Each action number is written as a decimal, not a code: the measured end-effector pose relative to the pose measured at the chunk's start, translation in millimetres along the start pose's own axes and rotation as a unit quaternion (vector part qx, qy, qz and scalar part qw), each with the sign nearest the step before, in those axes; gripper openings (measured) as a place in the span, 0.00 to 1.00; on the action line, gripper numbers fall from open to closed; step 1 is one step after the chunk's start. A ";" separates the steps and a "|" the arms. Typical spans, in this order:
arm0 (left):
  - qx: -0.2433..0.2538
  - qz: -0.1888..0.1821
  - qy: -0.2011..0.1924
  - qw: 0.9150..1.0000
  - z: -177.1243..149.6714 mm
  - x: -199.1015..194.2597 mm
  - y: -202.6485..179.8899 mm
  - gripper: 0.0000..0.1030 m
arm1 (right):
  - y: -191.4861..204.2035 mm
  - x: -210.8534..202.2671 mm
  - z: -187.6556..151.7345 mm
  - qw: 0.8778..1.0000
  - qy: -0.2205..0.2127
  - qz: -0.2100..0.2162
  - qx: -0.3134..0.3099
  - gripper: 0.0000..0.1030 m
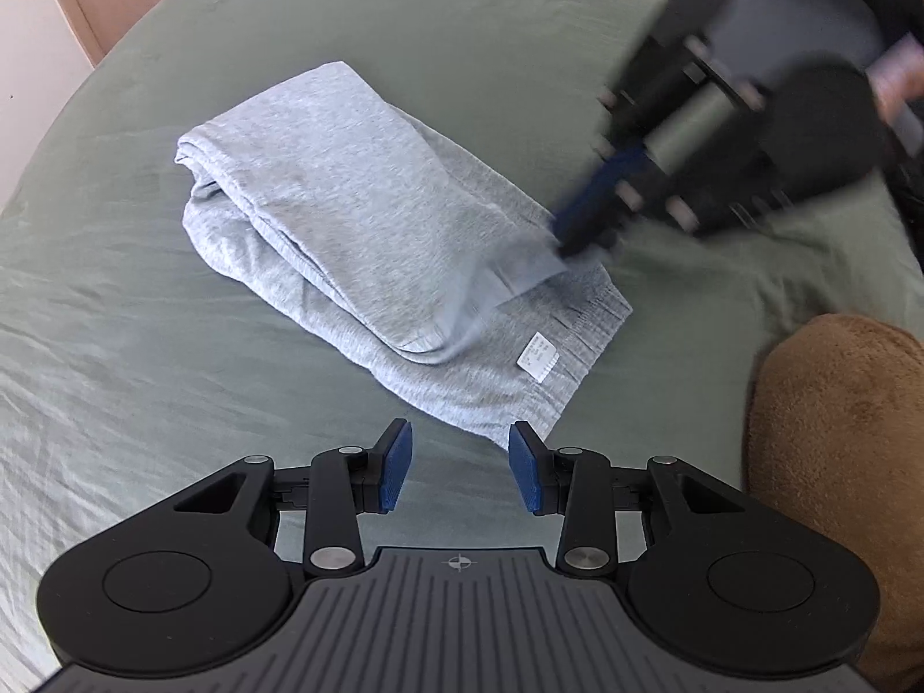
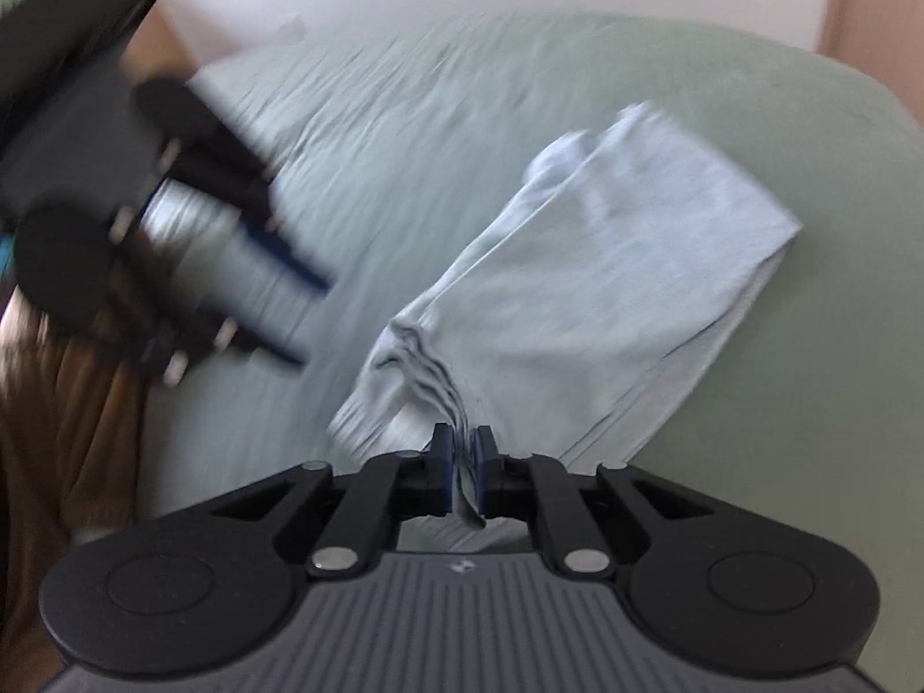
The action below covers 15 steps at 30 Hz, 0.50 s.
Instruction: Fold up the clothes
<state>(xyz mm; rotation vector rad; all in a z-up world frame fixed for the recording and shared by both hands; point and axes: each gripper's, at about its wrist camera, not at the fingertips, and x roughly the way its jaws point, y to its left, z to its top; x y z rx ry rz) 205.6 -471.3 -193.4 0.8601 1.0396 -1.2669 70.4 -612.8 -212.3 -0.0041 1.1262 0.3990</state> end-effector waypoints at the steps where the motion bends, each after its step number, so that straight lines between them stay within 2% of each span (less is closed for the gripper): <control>1: 0.001 0.000 0.000 1.000 -1.2 -0.3 0.0 0.35 | 6.8 5.0 -3.7 1.000 0.009 0.004 -0.007 0.11; 2: 0.001 0.000 0.001 1.000 -2.5 -0.6 0.0 0.35 | 13.0 9.4 -7.3 1.000 0.017 0.008 -0.014 0.12; 5: 0.001 0.002 0.001 1.000 -4.5 -0.7 3.8 0.35 | 16.3 8.3 -11.6 1.000 0.009 0.008 -0.015 0.27; 7: -0.006 0.008 -0.001 1.000 -2.4 0.4 10.4 0.35 | 3.9 -1.0 -9.6 1.000 -0.018 -0.004 0.011 0.44; 8: -0.016 0.013 -0.003 1.000 1.6 1.9 17.0 0.35 | -11.3 -6.9 -5.7 0.998 -0.037 -0.016 0.050 0.47; 9: -0.027 0.018 -0.005 0.999 6.2 3.5 23.2 0.35 | -26.4 -12.9 -1.7 0.994 -0.056 -0.028 0.088 0.51; 11: -0.053 0.027 -0.013 0.998 19.4 8.1 39.2 0.35 | -55.9 -24.0 6.1 0.981 -0.091 -0.051 0.161 0.51; 15: -0.101 0.039 -0.029 0.994 50.5 21.3 74.4 0.35 | -102.9 -28.5 18.9 0.954 -0.135 -0.066 0.261 0.51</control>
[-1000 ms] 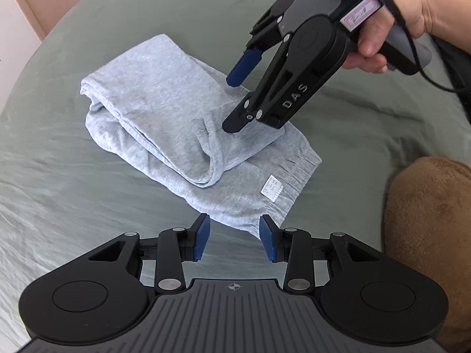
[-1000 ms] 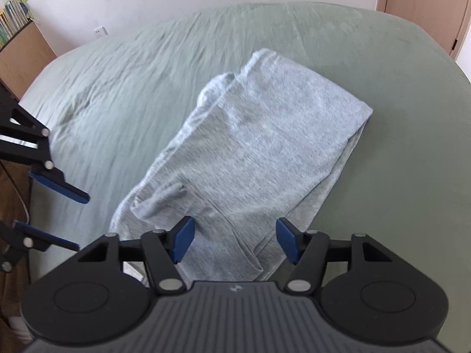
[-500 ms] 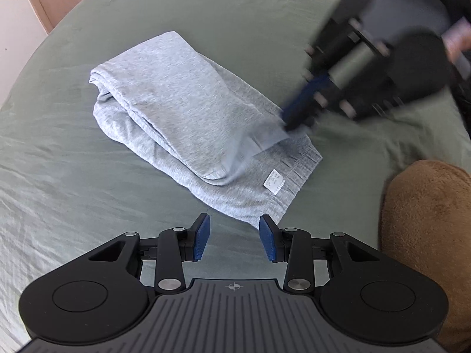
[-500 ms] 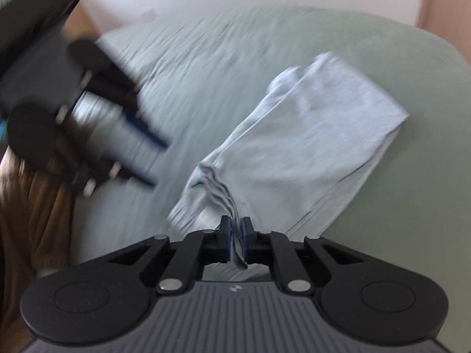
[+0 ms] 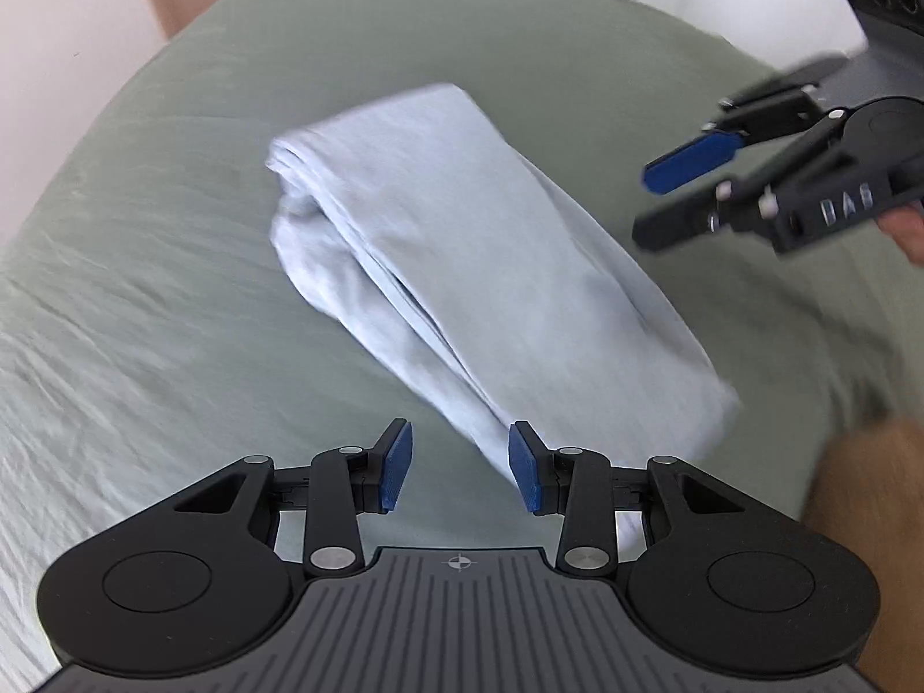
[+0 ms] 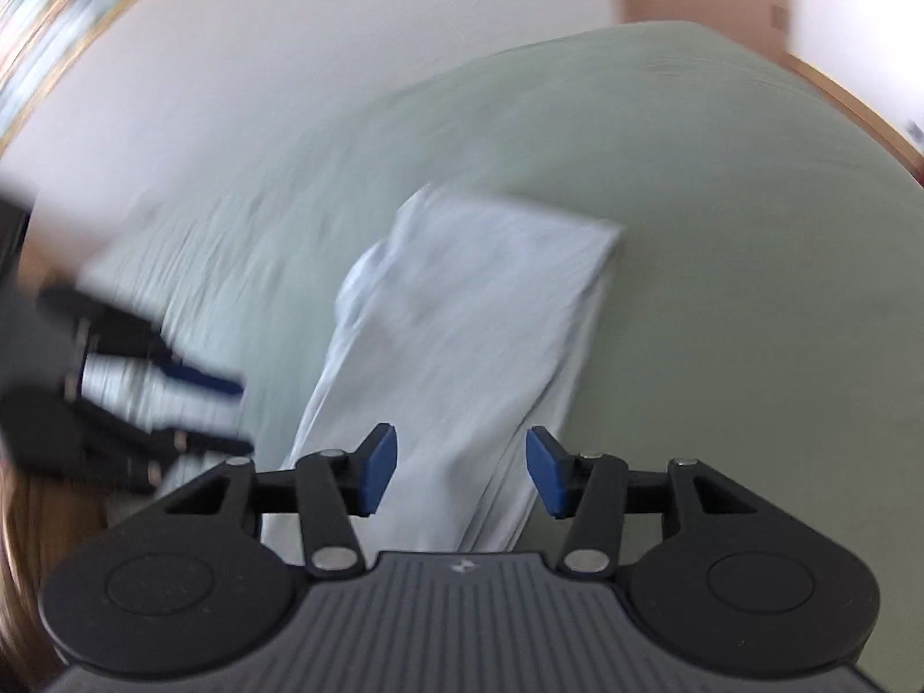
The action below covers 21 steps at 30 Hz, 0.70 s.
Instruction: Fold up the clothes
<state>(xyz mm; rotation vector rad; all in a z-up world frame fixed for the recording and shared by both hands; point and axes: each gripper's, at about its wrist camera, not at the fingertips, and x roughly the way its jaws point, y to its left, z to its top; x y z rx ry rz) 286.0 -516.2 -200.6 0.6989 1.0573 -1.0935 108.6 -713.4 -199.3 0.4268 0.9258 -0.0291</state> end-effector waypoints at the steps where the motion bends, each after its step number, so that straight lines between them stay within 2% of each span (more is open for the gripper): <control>1: -0.007 0.002 -0.002 1.000 3.9 2.0 3.4 0.35 | -6.4 2.7 6.4 1.000 -0.009 0.000 0.017 0.51; 3: -0.040 0.006 -0.006 0.999 23.9 13.0 23.5 0.35 | -20.3 12.1 20.0 0.998 -0.025 0.004 0.049 0.51; 6: -0.073 0.014 -0.016 0.997 47.3 24.5 47.3 0.35 | -32.9 29.7 35.8 0.997 -0.028 -0.011 0.066 0.51; 9: -0.093 0.006 -0.025 0.995 66.3 32.8 64.3 0.35 | -41.2 43.7 47.0 0.997 -0.029 -0.015 0.075 0.51; 16: -0.130 -0.028 -0.034 0.991 94.1 47.9 81.1 0.34 | -59.1 56.3 62.2 0.996 -0.030 -0.003 0.083 0.51; 21: -0.147 -0.033 -0.038 0.988 104.0 56.0 86.9 0.34 | -71.3 70.4 73.7 0.996 -0.022 0.005 0.089 0.51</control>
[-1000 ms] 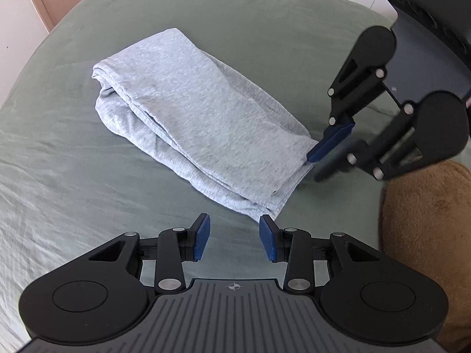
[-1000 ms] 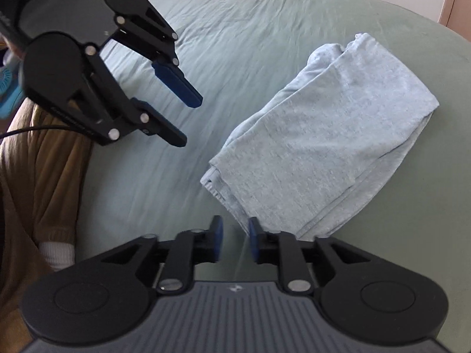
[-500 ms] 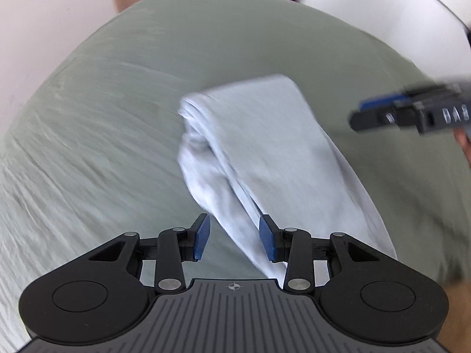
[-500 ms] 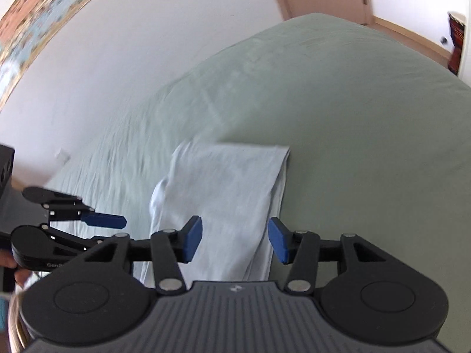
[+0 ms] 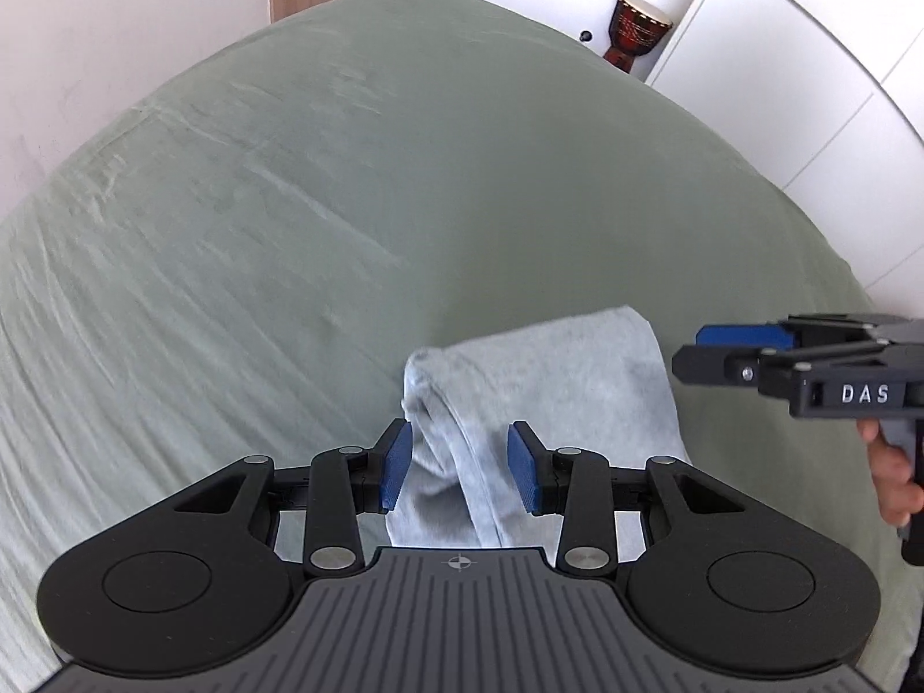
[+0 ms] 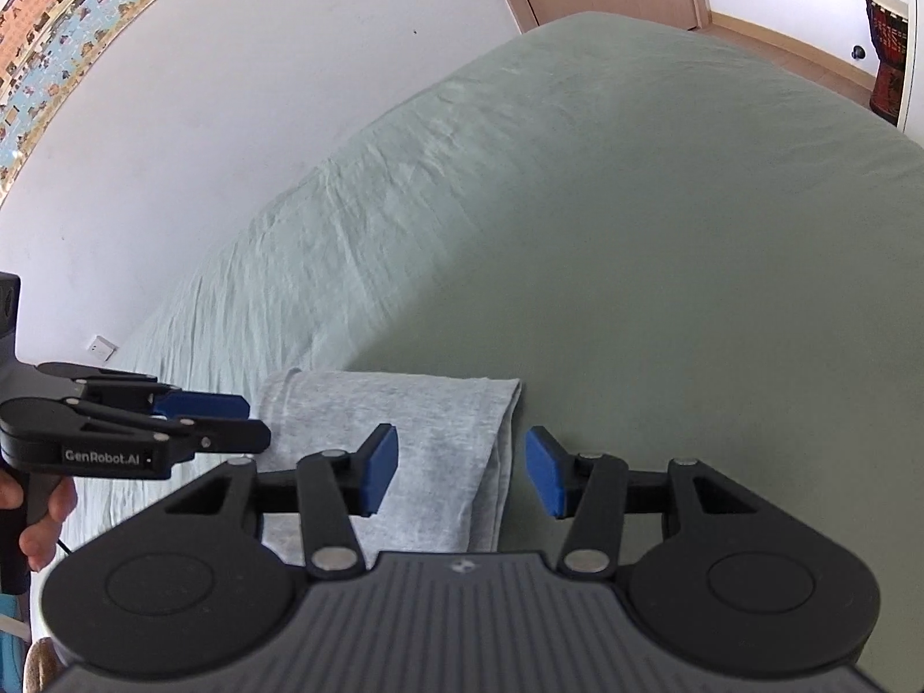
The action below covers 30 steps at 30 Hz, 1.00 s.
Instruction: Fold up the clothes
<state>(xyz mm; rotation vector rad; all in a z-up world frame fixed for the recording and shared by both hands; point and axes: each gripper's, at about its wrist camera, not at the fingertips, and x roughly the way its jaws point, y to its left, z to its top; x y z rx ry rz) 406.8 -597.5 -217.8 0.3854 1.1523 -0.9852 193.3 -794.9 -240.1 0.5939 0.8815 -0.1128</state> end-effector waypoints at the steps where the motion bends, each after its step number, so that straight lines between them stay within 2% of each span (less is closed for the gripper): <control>1: -0.002 -0.002 -0.002 1.000 0.4 1.0 -1.0 0.34 | -1.2 1.5 1.0 1.000 0.001 0.002 0.002 0.51; 10: -0.009 -0.015 -0.004 1.000 4.6 5.4 -6.6 0.34 | -3.6 10.0 1.6 1.000 0.011 0.015 0.011 0.51; 18: -0.035 -0.039 0.021 0.998 0.5 9.4 -2.8 0.34 | -2.7 17.9 3.6 1.000 0.017 0.015 0.013 0.51; 21: -0.034 -0.035 0.026 0.998 0.2 15.6 -3.6 0.34 | -2.0 21.3 2.5 1.000 0.022 0.012 0.011 0.50; 24: -0.044 -0.037 0.027 0.998 0.9 20.9 0.5 0.34 | -3.6 24.6 2.9 0.999 0.024 0.017 0.018 0.42; 25: -0.048 -0.038 0.025 0.998 1.4 20.6 2.4 0.32 | -3.9 25.5 3.2 0.999 0.024 0.018 0.020 0.33; 28: -0.059 -0.046 0.017 0.997 3.9 20.7 6.9 0.24 | -5.3 27.6 4.5 0.999 0.021 0.026 0.027 0.19; 30: -0.064 -0.053 0.007 0.997 7.3 21.4 8.2 0.14 | -6.0 29.2 5.2 0.999 0.020 0.029 0.030 0.13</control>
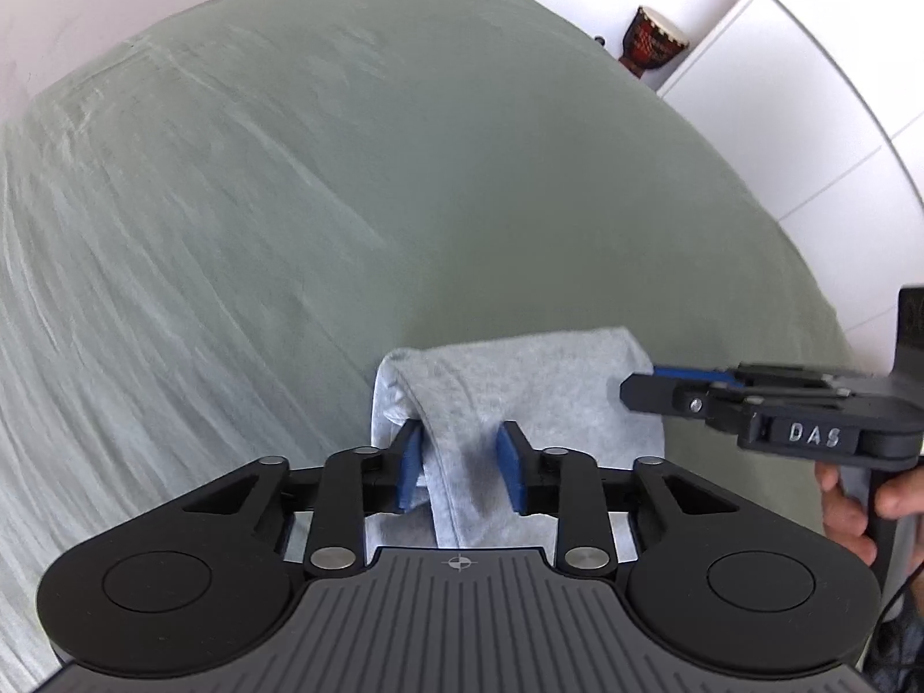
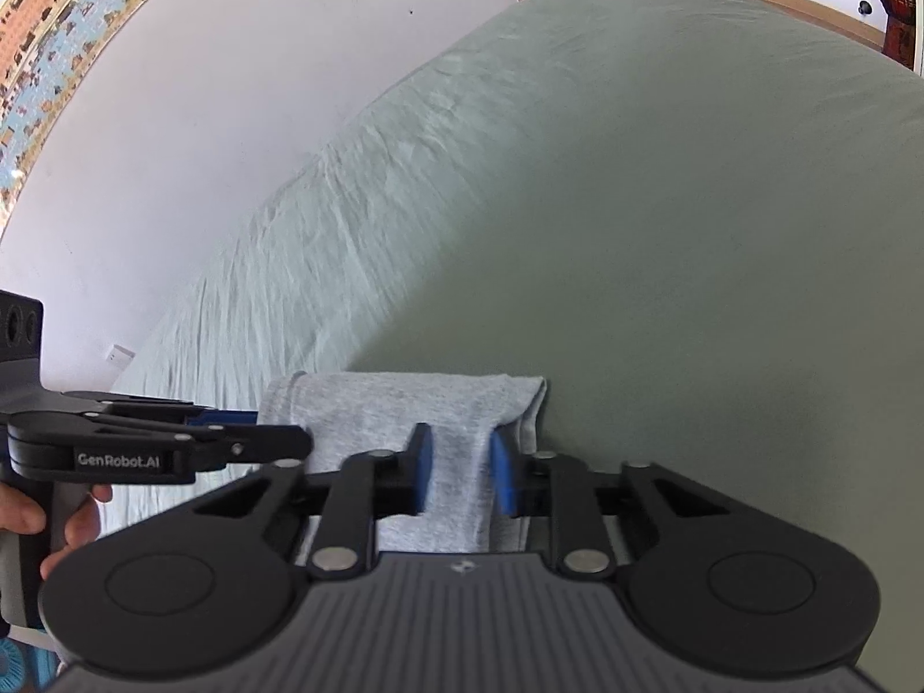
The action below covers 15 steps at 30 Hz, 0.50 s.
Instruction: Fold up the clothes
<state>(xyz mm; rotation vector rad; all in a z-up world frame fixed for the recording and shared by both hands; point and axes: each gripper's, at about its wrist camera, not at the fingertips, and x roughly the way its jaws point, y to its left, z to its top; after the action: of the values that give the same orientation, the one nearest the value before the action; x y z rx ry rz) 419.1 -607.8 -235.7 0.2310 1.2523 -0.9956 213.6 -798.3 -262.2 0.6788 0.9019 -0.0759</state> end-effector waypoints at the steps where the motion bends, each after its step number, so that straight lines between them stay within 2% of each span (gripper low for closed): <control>1: -0.001 -0.003 -0.004 1.000 1.3 0.7 -0.2 0.09 | 0.0 0.7 0.2 1.000 0.000 -0.001 -0.001 0.10; 4: 0.000 -0.008 -0.019 1.000 4.4 2.4 -1.6 0.06 | -1.0 2.0 2.5 1.000 -0.008 -0.009 -0.003 0.02; 9: 0.014 0.001 -0.053 0.998 9.3 -2.9 -3.8 0.05 | 1.1 -1.6 13.5 0.999 -0.043 -0.025 -0.018 0.02; 13: 0.014 0.013 -0.062 0.998 20.2 -0.9 -3.0 0.05 | 2.8 9.0 25.0 0.998 -0.044 -0.038 -0.023 0.02; 15: 0.030 0.034 -0.063 0.997 20.0 7.4 -5.1 0.07 | 2.2 18.5 26.9 0.998 -0.035 -0.045 -0.022 0.03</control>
<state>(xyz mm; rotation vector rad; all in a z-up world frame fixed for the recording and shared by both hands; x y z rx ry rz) 428.8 -627.3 -233.3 0.2528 1.0948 -0.9751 244.8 -808.1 -263.3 0.5905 0.8639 -0.1578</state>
